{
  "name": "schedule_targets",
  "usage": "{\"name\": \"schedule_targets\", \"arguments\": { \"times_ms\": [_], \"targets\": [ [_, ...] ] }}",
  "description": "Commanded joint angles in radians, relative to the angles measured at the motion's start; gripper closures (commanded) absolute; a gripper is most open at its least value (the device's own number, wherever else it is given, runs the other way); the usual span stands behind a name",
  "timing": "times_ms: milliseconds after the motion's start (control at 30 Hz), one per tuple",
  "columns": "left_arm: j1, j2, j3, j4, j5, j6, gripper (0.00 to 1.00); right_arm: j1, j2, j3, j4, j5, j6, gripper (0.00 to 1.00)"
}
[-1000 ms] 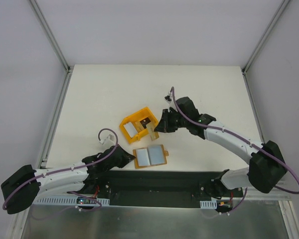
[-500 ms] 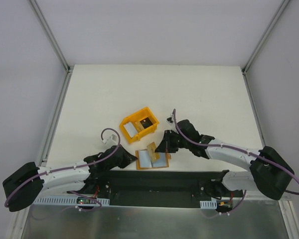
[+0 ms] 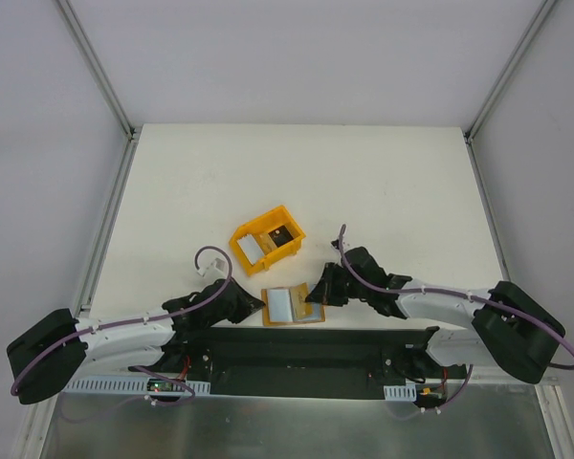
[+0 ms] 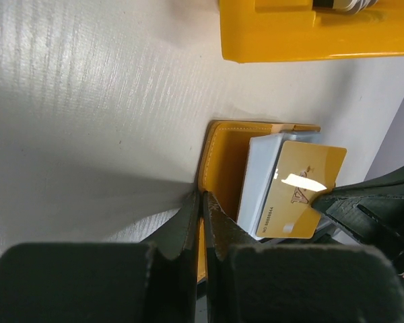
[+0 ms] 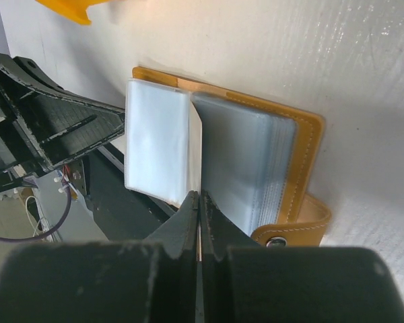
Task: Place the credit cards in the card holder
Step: Insert the credit card into the card holder.
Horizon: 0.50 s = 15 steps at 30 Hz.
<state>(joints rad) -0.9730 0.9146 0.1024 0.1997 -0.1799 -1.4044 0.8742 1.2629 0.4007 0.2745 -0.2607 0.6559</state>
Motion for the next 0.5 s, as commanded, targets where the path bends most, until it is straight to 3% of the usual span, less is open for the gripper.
{"name": "schedule_targets", "arguments": {
  "times_ms": [0, 467],
  "targets": [
    [0.008, 0.003, -0.052, -0.121, 0.011, -0.018, 1.00, 0.008, -0.026, -0.020, 0.077, 0.031, 0.033, 1.00],
    [0.008, -0.043, -0.082, -0.121, -0.003, -0.034, 1.00, 0.042, 0.018, -0.068, 0.134, 0.115, 0.102, 1.00]
  ]
}}
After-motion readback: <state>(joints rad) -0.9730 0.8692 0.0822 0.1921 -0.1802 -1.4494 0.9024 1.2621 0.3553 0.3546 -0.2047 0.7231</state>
